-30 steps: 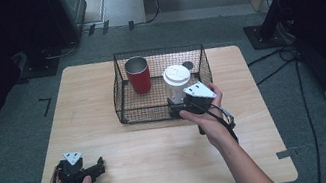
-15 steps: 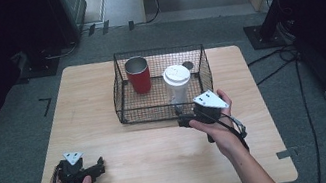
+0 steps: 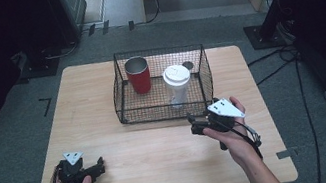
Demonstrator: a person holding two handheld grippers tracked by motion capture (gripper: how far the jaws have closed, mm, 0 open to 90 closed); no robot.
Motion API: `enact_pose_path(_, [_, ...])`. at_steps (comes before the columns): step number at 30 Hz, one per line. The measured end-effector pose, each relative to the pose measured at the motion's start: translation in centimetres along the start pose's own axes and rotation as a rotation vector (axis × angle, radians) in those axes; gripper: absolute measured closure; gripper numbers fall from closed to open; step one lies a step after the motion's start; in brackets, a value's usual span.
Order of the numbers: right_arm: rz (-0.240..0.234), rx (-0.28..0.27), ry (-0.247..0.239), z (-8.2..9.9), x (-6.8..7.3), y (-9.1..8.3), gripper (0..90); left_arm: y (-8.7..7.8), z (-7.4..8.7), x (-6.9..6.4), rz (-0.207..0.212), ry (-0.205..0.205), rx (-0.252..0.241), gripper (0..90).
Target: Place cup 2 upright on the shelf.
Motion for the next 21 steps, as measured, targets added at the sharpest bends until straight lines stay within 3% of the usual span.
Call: enact_pose_path(21, [0.081,0.055,0.054,4.7,-4.2,-2.4,0.0,0.0,0.0,0.0,0.000,0.002,0.002,0.0])
Point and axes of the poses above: each handheld gripper's, and its own axes: y roughly forward along the jaws, z roughly out of its underside, x roughly to its left, the point moved 1 cm from there along y, roughly forward along the jaws, and after that the axes turned 7 degrees about -x, right-handed, at the moved point
